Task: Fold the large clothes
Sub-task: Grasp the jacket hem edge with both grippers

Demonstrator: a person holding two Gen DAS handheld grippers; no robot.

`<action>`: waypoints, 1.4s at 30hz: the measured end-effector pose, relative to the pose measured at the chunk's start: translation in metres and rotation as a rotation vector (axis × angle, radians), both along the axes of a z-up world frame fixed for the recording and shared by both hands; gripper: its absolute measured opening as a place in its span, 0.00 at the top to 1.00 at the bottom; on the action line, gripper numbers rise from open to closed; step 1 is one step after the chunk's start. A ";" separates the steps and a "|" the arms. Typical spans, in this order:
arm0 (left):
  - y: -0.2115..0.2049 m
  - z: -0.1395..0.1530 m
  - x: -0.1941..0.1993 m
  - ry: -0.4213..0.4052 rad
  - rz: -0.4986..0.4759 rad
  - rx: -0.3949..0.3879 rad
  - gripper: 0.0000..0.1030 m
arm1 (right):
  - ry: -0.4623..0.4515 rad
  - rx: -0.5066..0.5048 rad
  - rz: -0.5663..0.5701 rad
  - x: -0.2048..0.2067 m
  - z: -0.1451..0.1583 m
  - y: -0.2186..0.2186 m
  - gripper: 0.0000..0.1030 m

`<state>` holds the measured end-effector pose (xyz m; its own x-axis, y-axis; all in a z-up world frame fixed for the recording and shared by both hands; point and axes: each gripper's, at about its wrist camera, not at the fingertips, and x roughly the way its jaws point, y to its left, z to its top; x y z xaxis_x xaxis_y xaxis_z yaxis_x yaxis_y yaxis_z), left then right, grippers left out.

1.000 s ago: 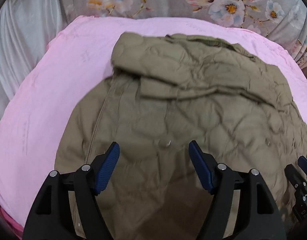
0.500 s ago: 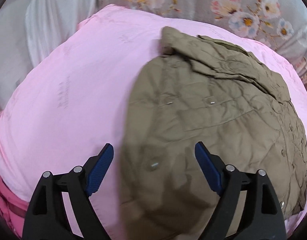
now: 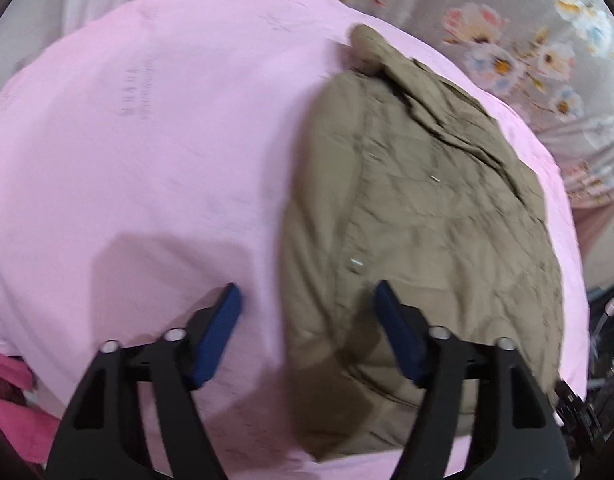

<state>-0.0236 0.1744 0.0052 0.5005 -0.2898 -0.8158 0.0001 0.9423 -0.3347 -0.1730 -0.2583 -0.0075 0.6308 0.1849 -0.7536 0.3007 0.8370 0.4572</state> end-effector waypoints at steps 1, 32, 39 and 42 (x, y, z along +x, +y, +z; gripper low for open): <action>-0.008 0.000 -0.001 0.006 -0.035 -0.013 0.59 | 0.001 0.000 -0.003 0.000 0.000 -0.001 0.55; -0.078 0.159 0.150 -0.356 -0.024 0.167 0.90 | -0.440 -0.105 -0.083 0.203 0.157 -0.065 0.94; -0.105 0.089 0.222 -0.277 -0.026 0.256 0.82 | -0.339 -0.065 -0.116 0.270 0.094 -0.071 0.86; -0.096 0.086 0.224 -0.306 -0.006 0.218 0.55 | -0.373 0.005 -0.142 0.262 0.088 -0.079 0.83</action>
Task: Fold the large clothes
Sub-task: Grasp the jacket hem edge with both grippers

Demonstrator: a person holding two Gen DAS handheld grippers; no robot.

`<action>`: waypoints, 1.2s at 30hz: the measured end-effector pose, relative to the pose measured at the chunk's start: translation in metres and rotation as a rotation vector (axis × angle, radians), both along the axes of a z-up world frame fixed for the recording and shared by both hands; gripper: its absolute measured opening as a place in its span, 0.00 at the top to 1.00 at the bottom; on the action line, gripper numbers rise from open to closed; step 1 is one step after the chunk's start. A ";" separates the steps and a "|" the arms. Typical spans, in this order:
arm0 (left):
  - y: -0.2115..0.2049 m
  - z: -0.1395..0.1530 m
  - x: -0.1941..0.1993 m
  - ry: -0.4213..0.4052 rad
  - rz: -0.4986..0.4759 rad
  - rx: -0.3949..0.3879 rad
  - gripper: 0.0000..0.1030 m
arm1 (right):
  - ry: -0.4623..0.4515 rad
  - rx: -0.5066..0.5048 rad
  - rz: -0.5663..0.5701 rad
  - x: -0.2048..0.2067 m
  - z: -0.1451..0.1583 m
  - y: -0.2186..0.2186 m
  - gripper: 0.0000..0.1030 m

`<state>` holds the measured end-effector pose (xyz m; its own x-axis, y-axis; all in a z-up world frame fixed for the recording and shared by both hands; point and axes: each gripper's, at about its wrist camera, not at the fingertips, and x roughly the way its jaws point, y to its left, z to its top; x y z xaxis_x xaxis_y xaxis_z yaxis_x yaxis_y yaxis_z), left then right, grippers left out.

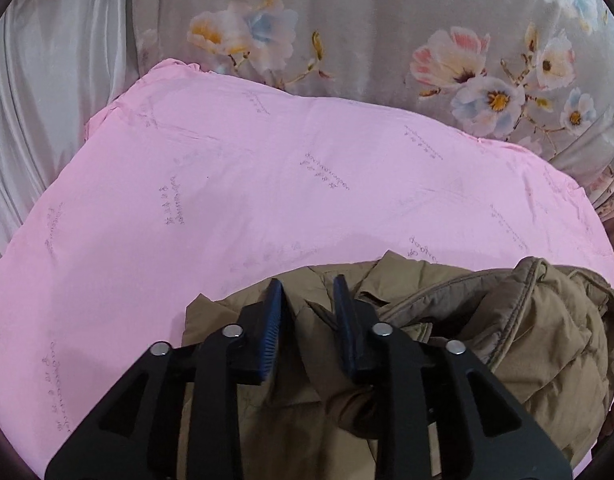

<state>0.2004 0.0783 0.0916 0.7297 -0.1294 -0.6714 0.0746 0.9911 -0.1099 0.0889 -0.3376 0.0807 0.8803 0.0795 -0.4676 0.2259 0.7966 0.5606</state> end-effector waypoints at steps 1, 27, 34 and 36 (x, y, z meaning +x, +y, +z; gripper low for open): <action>0.005 0.005 -0.005 -0.041 0.026 0.005 0.43 | -0.010 0.011 -0.004 -0.004 0.001 -0.001 0.82; -0.060 -0.032 0.037 0.031 -0.014 0.199 0.30 | 0.289 -0.555 0.061 0.080 -0.024 0.072 0.72; -0.037 -0.066 0.048 0.080 0.022 0.074 0.21 | 0.323 -0.387 0.053 0.089 -0.059 0.047 0.74; -0.035 -0.069 0.048 0.081 0.029 0.056 0.19 | 0.316 -0.373 0.048 0.087 -0.063 0.046 0.74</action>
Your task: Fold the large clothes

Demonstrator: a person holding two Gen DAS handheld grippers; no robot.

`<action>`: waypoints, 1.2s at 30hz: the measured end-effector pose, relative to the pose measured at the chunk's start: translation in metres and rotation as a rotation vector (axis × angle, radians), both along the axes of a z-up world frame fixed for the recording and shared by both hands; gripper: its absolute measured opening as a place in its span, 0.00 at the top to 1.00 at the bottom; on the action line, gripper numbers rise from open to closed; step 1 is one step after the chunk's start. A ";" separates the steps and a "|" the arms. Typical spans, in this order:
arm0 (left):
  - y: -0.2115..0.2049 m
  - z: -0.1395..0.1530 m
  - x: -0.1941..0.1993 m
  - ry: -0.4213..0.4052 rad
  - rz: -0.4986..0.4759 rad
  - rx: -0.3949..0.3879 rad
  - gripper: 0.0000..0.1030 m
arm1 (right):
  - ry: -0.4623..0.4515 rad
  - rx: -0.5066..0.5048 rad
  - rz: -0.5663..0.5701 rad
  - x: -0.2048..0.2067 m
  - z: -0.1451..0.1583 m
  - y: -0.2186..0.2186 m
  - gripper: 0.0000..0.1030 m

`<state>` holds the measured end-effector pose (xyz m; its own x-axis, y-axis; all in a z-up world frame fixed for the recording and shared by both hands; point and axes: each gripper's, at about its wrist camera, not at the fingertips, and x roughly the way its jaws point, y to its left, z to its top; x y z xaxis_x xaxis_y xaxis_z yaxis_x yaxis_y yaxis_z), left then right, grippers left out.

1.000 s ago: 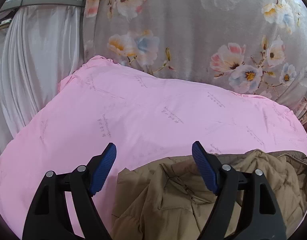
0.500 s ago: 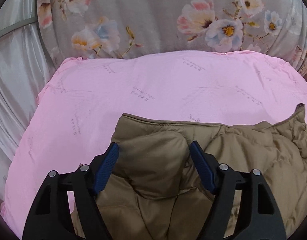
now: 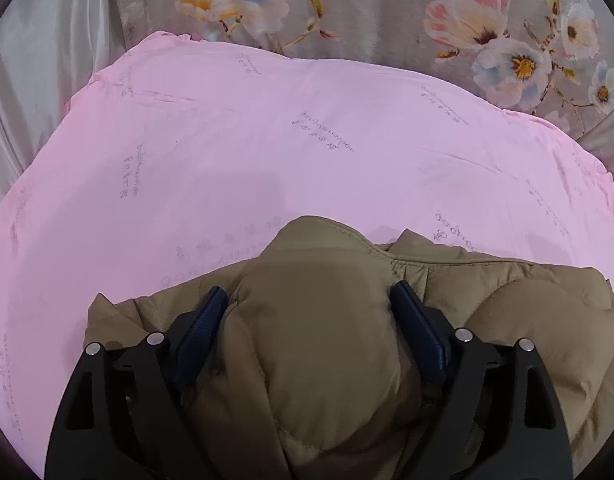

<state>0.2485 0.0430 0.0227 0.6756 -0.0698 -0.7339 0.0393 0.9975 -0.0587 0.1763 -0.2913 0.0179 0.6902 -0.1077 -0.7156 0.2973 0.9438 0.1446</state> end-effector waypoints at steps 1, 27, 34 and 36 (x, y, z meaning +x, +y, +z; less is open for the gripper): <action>0.000 -0.001 0.000 -0.002 0.002 -0.002 0.19 | -0.002 -0.002 -0.003 -0.001 -0.001 0.001 0.74; -0.049 0.063 -0.045 -0.114 -0.064 -0.009 0.21 | -0.158 -0.070 0.164 -0.017 0.072 0.104 0.68; -0.078 0.018 -0.033 -0.053 -0.032 0.080 0.18 | -0.079 -0.041 0.157 0.000 0.027 0.115 0.67; -0.077 0.011 -0.031 -0.057 -0.021 0.070 0.16 | -0.078 -0.019 0.151 0.001 0.020 0.112 0.66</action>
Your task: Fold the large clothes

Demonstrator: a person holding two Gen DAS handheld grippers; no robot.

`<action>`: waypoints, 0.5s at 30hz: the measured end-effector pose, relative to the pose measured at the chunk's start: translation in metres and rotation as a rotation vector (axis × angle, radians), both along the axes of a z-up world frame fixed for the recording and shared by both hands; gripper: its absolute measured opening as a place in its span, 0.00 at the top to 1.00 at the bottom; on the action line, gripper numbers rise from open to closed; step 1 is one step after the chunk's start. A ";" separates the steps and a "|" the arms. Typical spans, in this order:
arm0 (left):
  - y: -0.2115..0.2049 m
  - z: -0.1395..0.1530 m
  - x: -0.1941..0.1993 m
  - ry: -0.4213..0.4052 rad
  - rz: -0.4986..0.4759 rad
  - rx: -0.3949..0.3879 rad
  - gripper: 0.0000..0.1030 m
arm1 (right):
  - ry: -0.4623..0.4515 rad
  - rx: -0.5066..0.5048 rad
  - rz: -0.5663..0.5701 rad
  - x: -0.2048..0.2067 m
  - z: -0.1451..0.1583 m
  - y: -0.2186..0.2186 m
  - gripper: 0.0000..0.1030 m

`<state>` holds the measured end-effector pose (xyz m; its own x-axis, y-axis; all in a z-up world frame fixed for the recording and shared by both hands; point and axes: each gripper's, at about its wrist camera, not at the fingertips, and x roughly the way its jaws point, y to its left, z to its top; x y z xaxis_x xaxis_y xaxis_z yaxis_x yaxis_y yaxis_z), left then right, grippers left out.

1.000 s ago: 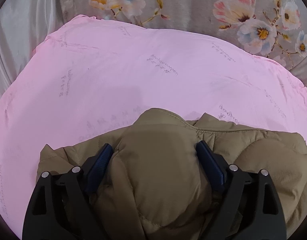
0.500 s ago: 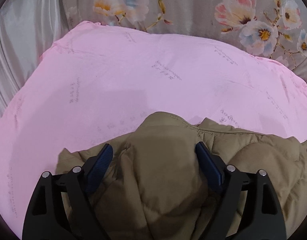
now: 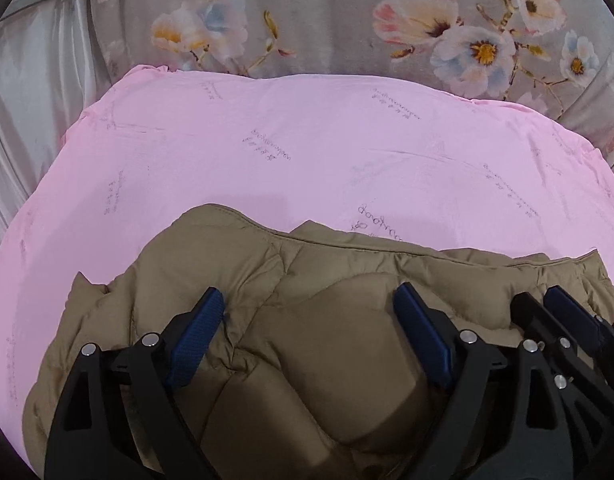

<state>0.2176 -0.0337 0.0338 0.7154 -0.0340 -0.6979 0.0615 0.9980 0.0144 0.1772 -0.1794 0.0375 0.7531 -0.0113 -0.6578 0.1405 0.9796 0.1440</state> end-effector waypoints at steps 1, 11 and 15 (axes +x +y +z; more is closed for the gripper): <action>-0.001 -0.002 -0.002 -0.003 0.002 0.005 0.15 | 0.002 -0.004 -0.004 0.000 -0.003 0.001 0.66; -0.008 -0.014 -0.002 -0.024 0.024 0.050 0.15 | 0.004 -0.028 -0.028 0.002 -0.010 0.003 0.67; -0.009 -0.015 -0.001 -0.022 0.027 0.054 0.15 | 0.006 -0.028 -0.029 0.003 -0.011 0.002 0.67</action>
